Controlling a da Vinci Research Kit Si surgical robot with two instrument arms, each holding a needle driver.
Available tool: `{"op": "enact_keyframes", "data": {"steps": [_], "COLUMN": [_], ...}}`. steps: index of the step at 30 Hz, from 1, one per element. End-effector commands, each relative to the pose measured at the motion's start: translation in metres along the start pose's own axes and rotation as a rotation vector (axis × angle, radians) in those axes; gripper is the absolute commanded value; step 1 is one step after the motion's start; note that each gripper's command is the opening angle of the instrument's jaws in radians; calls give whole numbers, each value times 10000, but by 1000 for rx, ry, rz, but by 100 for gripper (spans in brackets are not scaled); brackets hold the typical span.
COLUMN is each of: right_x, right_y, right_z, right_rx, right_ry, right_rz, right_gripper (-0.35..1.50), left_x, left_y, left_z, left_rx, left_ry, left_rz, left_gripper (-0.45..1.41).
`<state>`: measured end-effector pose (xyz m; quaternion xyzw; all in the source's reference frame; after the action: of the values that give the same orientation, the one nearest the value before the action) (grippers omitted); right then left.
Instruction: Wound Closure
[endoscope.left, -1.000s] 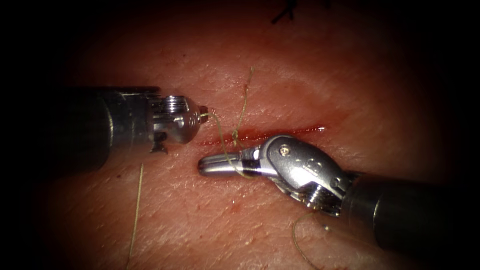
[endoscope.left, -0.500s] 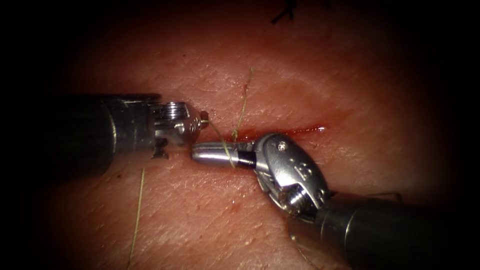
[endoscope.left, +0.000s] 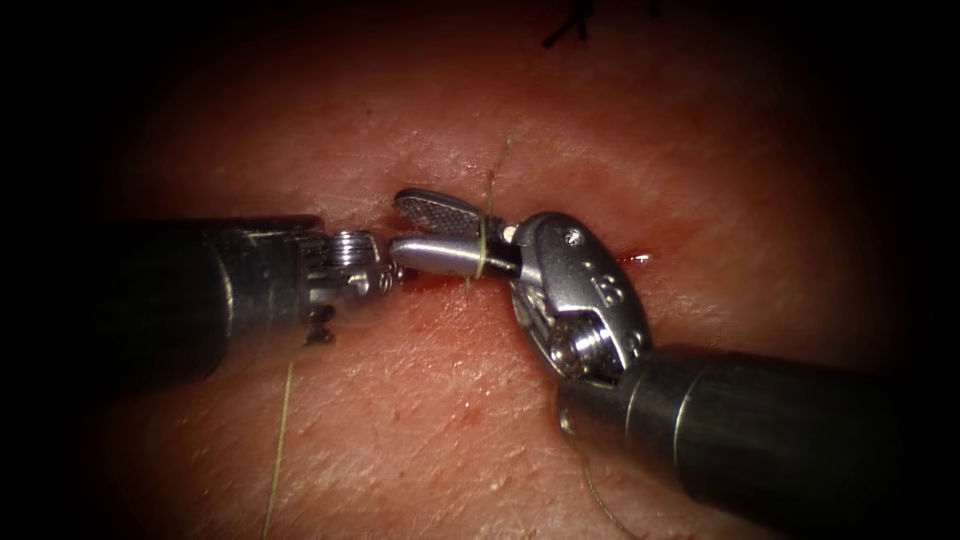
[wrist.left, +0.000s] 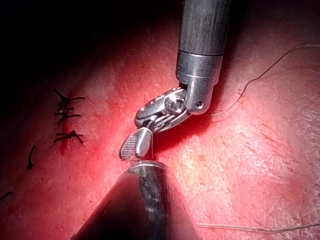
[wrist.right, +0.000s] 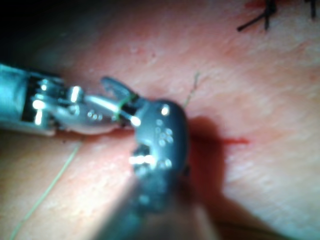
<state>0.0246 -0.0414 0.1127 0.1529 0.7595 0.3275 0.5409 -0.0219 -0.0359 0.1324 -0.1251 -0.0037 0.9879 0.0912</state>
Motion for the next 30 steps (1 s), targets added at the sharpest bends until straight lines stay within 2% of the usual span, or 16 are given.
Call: {"op": "enact_keyframes", "data": {"steps": [1,5,6,10,16,22,30], "right_x": [-3,-4,-5,-12,-23,-31,-51], "right_y": [6,6,5,2,3,10,12], "right_z": [3,4,4,1,-6,-26,-49], "right_rx": [-9,-61,-76,-160,-303,-408,-550], "right_ry": [6,9,9,-17,-100,-101,-108], "right_rz": [-5,-17,-22,-27,-48,12,80], "right_gripper": [39,77,79,66,62,29,25], "left_x": [4,8,9,14,22,24,39], "left_y": [0,4,5,8,5,5,14], "left_z": [6,3,2,-3,-6,-13,-42], "left_rx": [0,-2,-3,-5,-14,-19,-42], "left_ry": [1,1,0,3,6,6,7], "left_rz": [1,5,4,5,7,11,15], "left_gripper": [-45,-45,-45,-45,-45,-45,-45]}}
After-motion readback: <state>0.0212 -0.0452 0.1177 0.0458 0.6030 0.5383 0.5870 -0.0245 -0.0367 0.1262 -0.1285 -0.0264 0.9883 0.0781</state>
